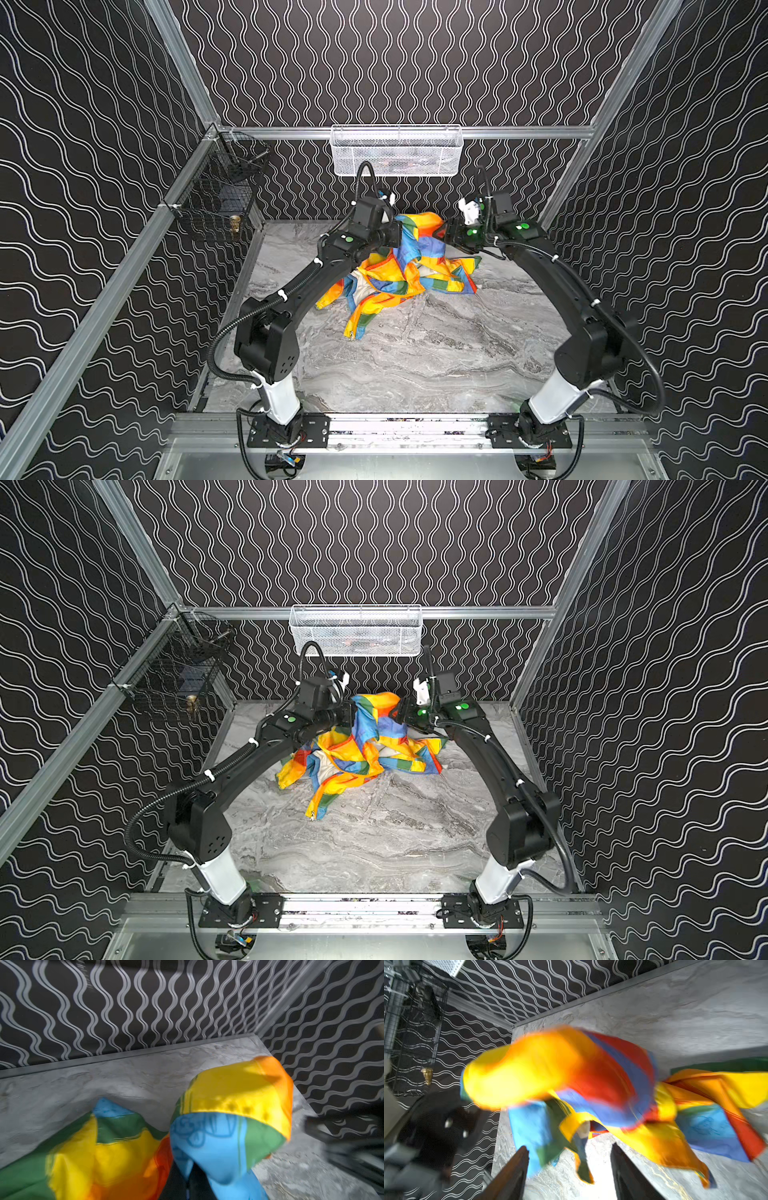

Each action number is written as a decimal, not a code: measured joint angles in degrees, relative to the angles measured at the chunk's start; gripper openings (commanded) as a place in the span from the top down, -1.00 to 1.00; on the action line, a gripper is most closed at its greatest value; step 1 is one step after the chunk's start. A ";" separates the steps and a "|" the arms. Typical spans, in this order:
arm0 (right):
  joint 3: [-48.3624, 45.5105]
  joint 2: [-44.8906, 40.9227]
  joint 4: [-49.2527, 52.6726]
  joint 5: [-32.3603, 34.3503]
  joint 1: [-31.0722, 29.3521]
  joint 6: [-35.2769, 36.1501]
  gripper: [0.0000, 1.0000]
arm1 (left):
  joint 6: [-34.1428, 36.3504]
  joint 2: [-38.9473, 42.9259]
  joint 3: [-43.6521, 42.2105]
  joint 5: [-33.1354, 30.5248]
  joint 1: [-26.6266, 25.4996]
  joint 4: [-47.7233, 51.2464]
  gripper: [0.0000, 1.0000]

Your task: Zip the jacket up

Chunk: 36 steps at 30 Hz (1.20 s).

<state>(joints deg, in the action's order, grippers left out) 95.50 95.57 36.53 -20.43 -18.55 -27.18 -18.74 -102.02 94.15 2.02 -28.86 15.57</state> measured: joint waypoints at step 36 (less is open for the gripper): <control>-25.59 3.78 -18.99 0.11 -5.31 -8.74 -0.08 | -6.45 -13.92 8.59 -1.66 16.90 4.17 1.00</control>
<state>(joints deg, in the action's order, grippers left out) 69.91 99.35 17.54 -20.32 -23.86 -35.92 -25.19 -115.94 102.74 0.36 -11.97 19.75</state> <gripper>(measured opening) 0.531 0.053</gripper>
